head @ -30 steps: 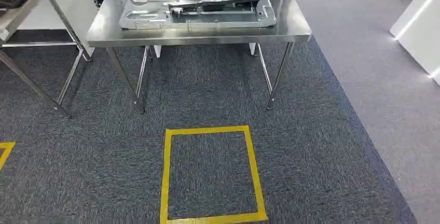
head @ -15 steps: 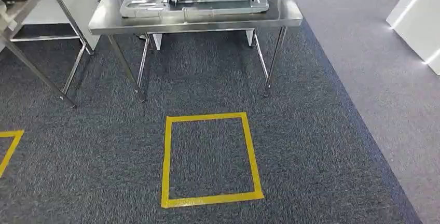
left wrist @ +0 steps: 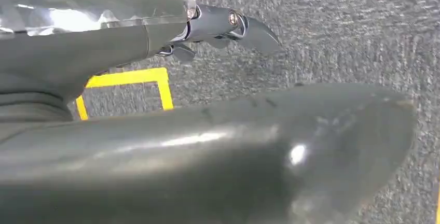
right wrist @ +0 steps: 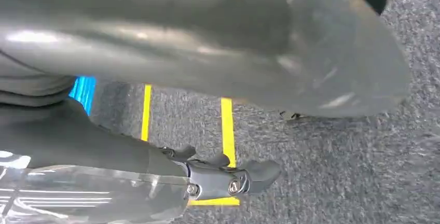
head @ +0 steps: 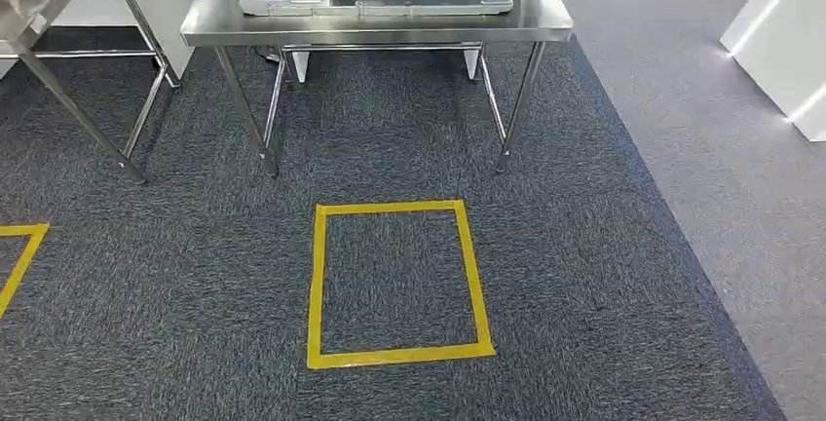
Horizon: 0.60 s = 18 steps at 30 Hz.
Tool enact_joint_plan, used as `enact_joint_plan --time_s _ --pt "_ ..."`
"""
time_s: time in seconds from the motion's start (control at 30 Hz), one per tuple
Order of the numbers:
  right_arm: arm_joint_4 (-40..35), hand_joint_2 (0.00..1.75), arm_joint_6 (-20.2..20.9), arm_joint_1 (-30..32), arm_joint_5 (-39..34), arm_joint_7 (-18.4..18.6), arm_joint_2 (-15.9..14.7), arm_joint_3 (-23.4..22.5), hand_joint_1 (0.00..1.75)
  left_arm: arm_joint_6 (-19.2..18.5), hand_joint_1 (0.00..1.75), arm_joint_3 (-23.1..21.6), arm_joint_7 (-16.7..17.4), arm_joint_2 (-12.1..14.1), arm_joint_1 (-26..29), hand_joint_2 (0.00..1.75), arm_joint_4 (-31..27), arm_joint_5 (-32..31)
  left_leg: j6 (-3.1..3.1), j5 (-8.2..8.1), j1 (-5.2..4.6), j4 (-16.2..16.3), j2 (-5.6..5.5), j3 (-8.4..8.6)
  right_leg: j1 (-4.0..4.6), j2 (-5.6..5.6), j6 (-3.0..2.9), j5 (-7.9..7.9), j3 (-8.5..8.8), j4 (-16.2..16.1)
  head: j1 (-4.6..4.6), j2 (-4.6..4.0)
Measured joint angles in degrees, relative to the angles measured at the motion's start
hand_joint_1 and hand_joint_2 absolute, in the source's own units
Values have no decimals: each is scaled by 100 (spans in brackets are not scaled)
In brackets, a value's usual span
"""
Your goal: Take the parts from the cabinet and place them on the table.
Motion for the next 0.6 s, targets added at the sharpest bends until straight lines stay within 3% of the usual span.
enact_joint_plan --time_s 0.07,0.1,0.13,0.17,0.2,0.27,0.3,0.4,0.47,0.53,0.57,0.6 --pt "0 0 15 6 0 -20 0 0 0 -4 0 0 -20 0 4 0 0 -9 27 52 -26 7 2 -78 -7 12 36 -516 -407 922 0 0" --pt "0 0 22 10 0 -57 0 0 0 -7 0 0 -35 2 6 0 0 -30 34 72 -40 18 3 -121 -6 12 42 -655 -569 1306 0 0" --pt "0 0 31 19 0 -94 0 0 0 -7 0 0 -53 0 6 0 0 -39 34 88 -53 27 2 -152 -7 12 38 -649 -609 1441 0 0" --pt "0 0 50 26 2 -116 0 0 0 -7 0 0 -76 0 6 0 0 -44 37 97 -64 36 2 -170 -5 12 24 -517 -512 1296 0 0" --pt "0 0 59 30 11 -129 0 0 0 -7 0 0 -85 0 5 0 0 -46 33 101 -76 48 -1 -176 0 12 -4 -303 -293 938 0 0" --pt "-2 0 83 24 11 -181 -11 0 0 -17 0 -9 -107 0 -1 0 0 -70 21 109 -92 69 -2 -163 38 13 -115 128 295 -93 0 0" --pt "-2 0 96 23 9 -201 -31 0 0 -28 0 -20 -125 -4 -3 0 0 -89 4 111 -121 93 1 -178 81 7 -175 100 406 -364 0 0" --pt "-2 0 111 31 7 -245 -35 2 0 -52 0 -59 -151 -2 -22 0 0 -122 -86 153 -107 107 7 -235 99 13 -208 126 370 -417 0 0" --pt "0 0 125 47 7 -264 -33 4 0 -72 0 -107 -162 18 -28 0 0 -129 -144 103 -111 176 -4 -267 12 -12 -266 206 401 -514 0 0" --pt "-2 0 129 48 7 -271 -33 7 0 -94 0 -125 -173 15 -27 0 0 -142 -213 -301 -83 731 -18 -511 16 -20 -324 233 362 -520 -2 0" --pt "-2 0 153 47 7 -271 -35 9 0 -94 0 -127 -173 17 -25 0 0 -142 -246 -574 -53 1275 -19 -742 21 -22 -331 237 342 -519 0 0" --pt "0 0 166 49 7 -271 -35 11 0 -96 0 -129 -173 17 -20 0 0 -142 -275 -728 -40 1678 -18 -911 21 -22 -330 240 324 -510 0 0"
